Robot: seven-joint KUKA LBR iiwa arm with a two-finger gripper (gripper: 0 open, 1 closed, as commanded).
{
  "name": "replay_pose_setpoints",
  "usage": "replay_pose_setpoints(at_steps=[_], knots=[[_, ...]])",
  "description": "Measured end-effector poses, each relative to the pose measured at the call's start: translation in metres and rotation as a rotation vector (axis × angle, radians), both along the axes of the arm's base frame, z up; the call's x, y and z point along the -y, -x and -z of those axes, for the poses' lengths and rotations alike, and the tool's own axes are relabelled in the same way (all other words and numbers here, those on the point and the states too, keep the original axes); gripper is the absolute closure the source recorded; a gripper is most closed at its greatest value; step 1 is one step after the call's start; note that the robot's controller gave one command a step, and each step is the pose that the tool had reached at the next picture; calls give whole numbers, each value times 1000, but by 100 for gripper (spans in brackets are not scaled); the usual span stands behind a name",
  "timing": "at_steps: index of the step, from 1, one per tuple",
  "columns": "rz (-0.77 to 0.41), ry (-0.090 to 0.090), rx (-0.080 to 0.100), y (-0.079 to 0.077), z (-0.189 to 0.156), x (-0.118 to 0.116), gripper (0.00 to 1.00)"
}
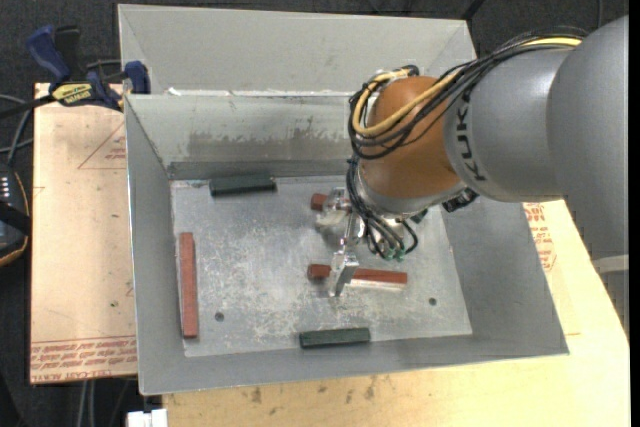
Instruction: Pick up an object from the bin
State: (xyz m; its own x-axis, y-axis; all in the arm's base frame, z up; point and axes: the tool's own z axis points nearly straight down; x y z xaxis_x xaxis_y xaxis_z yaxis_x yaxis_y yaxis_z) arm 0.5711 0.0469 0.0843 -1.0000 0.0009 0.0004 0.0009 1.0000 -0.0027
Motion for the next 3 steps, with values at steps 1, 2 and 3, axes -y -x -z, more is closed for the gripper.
replay_pose_setpoints(at_steps=[1, 2, 3], knots=[[-259, -6, 28, -22, 4, 28, 100], [-259, -6, 28, -22, 4, 28, 100], [-223, -4, 4, -37, -122, 45, 100]])
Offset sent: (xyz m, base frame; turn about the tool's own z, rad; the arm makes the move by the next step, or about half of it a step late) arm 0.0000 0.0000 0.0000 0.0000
